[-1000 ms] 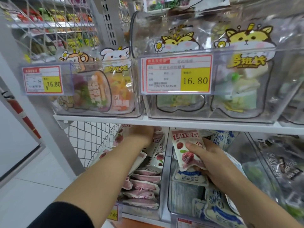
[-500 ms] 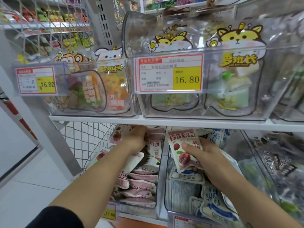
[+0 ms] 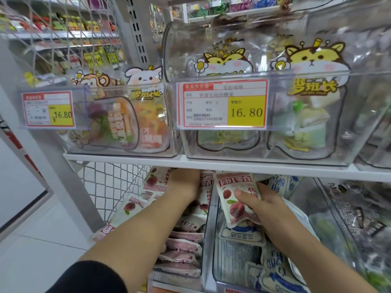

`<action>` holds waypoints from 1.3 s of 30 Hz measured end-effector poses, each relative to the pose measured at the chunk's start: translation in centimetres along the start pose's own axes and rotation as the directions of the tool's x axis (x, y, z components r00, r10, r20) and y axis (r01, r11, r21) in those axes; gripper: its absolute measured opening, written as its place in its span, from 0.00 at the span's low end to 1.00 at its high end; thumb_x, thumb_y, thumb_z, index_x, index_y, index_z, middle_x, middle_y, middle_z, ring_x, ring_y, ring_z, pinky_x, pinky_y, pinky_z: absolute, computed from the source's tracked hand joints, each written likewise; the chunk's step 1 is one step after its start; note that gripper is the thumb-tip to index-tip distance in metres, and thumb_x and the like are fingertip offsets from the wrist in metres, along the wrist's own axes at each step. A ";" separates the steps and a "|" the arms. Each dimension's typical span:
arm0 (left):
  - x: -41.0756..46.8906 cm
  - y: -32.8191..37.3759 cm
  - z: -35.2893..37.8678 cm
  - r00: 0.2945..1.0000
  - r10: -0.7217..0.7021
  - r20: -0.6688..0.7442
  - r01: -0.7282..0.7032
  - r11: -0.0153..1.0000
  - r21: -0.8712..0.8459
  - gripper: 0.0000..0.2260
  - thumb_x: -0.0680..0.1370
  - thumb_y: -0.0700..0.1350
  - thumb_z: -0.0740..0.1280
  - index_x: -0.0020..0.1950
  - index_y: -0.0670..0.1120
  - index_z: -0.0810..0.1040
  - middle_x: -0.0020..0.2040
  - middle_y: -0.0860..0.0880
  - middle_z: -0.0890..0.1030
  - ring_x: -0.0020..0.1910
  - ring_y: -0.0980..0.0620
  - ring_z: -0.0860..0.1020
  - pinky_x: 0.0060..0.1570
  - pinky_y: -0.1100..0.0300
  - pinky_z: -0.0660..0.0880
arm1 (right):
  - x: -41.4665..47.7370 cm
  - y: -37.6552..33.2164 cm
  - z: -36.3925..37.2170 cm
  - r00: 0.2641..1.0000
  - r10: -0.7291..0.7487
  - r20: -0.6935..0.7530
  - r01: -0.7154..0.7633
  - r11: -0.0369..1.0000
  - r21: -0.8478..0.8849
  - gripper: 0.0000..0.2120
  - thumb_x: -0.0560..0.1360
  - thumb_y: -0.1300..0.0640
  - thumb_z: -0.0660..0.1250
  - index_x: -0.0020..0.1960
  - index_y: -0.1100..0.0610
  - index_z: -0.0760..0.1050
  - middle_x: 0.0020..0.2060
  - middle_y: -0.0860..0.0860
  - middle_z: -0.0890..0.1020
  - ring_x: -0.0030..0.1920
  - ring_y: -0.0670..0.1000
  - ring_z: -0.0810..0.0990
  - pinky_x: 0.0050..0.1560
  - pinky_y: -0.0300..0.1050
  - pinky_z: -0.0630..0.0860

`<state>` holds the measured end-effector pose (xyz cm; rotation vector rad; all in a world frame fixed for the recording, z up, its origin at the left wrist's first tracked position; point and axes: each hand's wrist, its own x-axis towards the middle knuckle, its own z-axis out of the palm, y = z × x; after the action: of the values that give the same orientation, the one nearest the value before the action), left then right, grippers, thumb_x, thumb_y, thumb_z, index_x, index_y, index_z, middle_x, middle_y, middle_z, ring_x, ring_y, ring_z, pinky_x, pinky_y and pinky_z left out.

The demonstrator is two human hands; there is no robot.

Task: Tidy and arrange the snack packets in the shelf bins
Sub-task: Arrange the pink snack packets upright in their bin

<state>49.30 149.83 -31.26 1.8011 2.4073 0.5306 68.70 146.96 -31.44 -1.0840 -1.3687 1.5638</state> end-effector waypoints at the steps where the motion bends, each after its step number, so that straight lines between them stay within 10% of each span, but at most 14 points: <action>1: -0.2 -0.2 -0.3 1.000 -0.002 -0.015 0.002 1.000 -0.019 0.06 0.79 0.39 0.56 0.44 0.48 0.69 0.39 0.49 0.73 0.38 0.50 0.73 0.37 0.61 0.75 | 0.0 0.0 0.0 1.000 0.005 0.001 -0.005 1.000 -0.001 0.09 0.74 0.54 0.69 0.53 0.51 0.78 0.47 0.47 0.85 0.51 0.50 0.83 0.56 0.53 0.78; 4: -1.1 -0.7 -2.4 0.996 0.003 0.094 -0.008 0.998 0.058 0.04 0.81 0.42 0.56 0.49 0.47 0.69 0.36 0.51 0.71 0.30 0.55 0.71 0.22 0.68 0.71 | 0.0 -0.1 -0.1 1.000 0.015 0.002 -0.015 1.000 -0.003 0.10 0.74 0.54 0.69 0.54 0.52 0.78 0.48 0.49 0.85 0.52 0.52 0.83 0.57 0.57 0.77; 6: -1.8 -0.6 -4.0 0.968 0.056 0.245 -0.084 0.991 0.107 0.05 0.80 0.42 0.60 0.54 0.44 0.73 0.43 0.48 0.77 0.36 0.50 0.78 0.31 0.61 0.78 | 0.0 -0.1 -0.1 1.000 0.014 0.005 -0.014 1.000 -0.016 0.10 0.73 0.53 0.69 0.55 0.51 0.78 0.49 0.49 0.85 0.52 0.53 0.83 0.58 0.57 0.77; 10: -2.1 0.2 -4.2 0.697 0.141 0.703 -0.235 0.971 0.038 0.12 0.77 0.39 0.67 0.60 0.45 0.79 0.58 0.48 0.80 0.46 0.56 0.75 0.41 0.68 0.69 | -0.1 -0.1 -0.1 1.000 0.004 0.006 -0.004 0.999 -0.043 0.10 0.74 0.53 0.69 0.55 0.51 0.77 0.48 0.51 0.85 0.51 0.54 0.83 0.58 0.57 0.76; 19: 2.0 -1.0 0.1 0.482 -0.113 0.869 -0.317 0.902 0.293 0.36 0.72 0.50 0.73 0.75 0.48 0.61 0.75 0.47 0.64 0.71 0.43 0.64 0.68 0.46 0.65 | -0.3 0.1 0.0 1.000 -0.016 0.000 0.016 0.997 -0.082 0.10 0.74 0.56 0.67 0.54 0.57 0.77 0.41 0.54 0.86 0.39 0.57 0.84 0.42 0.51 0.77; 39: 1.3 -1.9 -0.4 0.511 -0.025 0.859 -0.206 0.967 0.150 0.42 0.72 0.47 0.74 0.78 0.53 0.50 0.78 0.49 0.55 0.75 0.45 0.55 0.71 0.50 0.60 | -0.3 0.6 -0.1 0.999 -0.029 0.012 0.031 0.989 -0.142 0.08 0.73 0.50 0.69 0.52 0.49 0.78 0.42 0.57 0.85 0.48 0.71 0.79 0.49 0.70 0.74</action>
<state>47.09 150.52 -31.36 1.6587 1.6760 -0.5972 68.93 146.64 -32.06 -1.1363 -1.5154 1.4699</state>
